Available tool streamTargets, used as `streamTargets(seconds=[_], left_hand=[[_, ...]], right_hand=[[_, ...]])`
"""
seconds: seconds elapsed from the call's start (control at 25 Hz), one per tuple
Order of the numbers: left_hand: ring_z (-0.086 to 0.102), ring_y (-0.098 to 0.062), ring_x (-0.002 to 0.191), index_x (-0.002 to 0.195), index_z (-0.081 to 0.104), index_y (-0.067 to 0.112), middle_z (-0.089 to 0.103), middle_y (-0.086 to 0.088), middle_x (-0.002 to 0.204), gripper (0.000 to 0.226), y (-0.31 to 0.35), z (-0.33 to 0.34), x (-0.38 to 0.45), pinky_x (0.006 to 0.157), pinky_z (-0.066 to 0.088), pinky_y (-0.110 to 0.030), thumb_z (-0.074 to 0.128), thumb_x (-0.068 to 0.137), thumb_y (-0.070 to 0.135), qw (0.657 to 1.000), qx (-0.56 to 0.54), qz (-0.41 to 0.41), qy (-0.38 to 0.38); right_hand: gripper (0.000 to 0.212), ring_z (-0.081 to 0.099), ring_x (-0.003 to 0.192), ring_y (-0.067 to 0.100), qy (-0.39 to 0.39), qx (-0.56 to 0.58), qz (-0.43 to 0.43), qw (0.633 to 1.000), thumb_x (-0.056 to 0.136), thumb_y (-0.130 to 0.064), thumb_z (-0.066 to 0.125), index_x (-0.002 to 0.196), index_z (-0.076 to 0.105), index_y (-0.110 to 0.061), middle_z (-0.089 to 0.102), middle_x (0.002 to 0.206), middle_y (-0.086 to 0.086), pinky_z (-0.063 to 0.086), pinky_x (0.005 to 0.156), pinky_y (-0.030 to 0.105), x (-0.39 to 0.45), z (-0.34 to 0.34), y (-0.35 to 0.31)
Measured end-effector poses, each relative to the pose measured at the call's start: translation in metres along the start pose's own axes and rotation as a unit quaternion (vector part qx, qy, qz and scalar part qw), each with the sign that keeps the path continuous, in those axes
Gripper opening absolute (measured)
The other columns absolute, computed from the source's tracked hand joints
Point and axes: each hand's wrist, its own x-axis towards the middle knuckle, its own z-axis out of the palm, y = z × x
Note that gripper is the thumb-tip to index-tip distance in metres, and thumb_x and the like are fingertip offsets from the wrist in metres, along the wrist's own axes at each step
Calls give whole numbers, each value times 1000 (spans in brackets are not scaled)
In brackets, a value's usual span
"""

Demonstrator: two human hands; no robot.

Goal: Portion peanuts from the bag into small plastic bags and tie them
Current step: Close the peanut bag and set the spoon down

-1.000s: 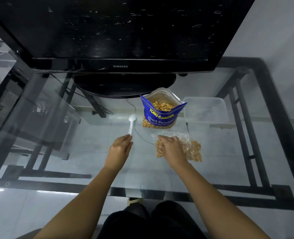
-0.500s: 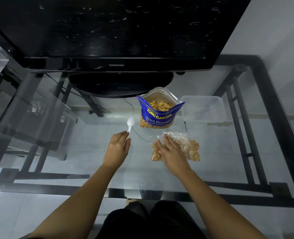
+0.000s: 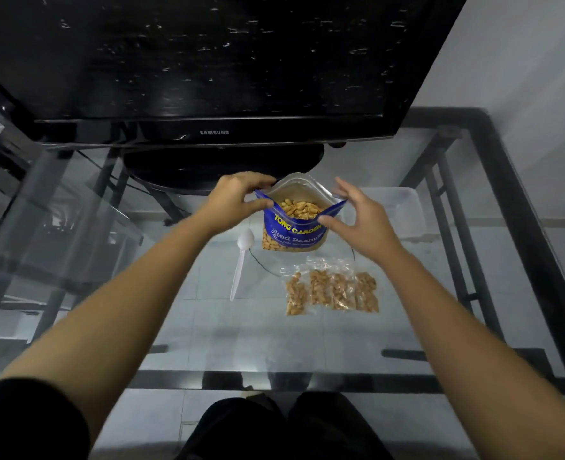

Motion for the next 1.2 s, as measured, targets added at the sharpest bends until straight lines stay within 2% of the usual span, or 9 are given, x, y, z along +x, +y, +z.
streamTargets(seconds=[0.08,0.16,0.28,0.48,0.64,0.8,0.96,1.08,1.2], left_hand=[[59,-23,106,125,54,7,63,-15,117,43,-3,-10,10,89,47,-30,64,85,19,991,99,74,-57],[58,-25,106,129,51,5,62,-17,116,45,-8,-17,15,84,47,-31,61,87,18,972,177,114,-104],[55,-25,112,128,50,3,60,-18,119,40,-11,-17,18,84,50,-35,55,91,16,956,228,117,-139],[51,-26,108,116,52,5,60,-16,115,24,-14,-3,22,84,44,-33,51,93,12,949,266,80,-146],[52,-27,106,112,52,4,60,-15,115,24,-13,6,23,87,42,-34,51,90,13,953,265,53,-140],[53,-23,111,115,54,7,60,-9,117,29,-11,6,20,91,39,-35,55,90,22,970,204,56,-123],[60,-24,102,105,59,9,68,-7,107,21,-16,8,18,91,36,-36,55,91,23,974,196,55,-100],[52,-20,112,116,54,14,62,-3,119,30,-6,13,23,96,34,-38,54,90,29,969,218,37,-109],[52,-20,112,111,55,10,63,-7,116,28,2,23,25,94,37,-35,56,90,28,974,192,50,-108]], right_hand=[[51,58,106,12,-51,-39,-37,997,80,-26,70,128,55,-16,66,118,4,47,99,37,17,-14,2],[40,59,96,11,-63,-56,-40,996,84,-21,66,123,59,-13,70,106,9,51,90,38,25,-21,8],[32,53,93,10,-73,-107,-55,990,89,-21,58,118,62,-8,69,106,12,43,77,23,33,-20,15],[24,56,98,27,-80,-218,-44,972,93,-18,51,106,63,-3,65,106,16,41,79,30,46,-6,15],[24,56,96,29,-96,-257,-52,960,95,-18,48,104,61,0,63,106,17,44,80,36,47,-3,10],[24,55,99,26,-102,-233,-53,966,95,-20,48,105,60,-2,62,108,15,43,79,32,45,-8,13],[24,54,100,24,-110,-219,-50,968,95,-21,48,105,59,-2,62,108,14,39,75,27,46,-8,13],[23,54,98,23,-103,-224,-59,967,95,-20,47,104,60,-2,62,107,14,38,75,26,45,-8,14],[24,55,99,24,-100,-227,-66,966,95,-19,47,105,60,-2,62,107,14,40,77,28,42,-9,13]])
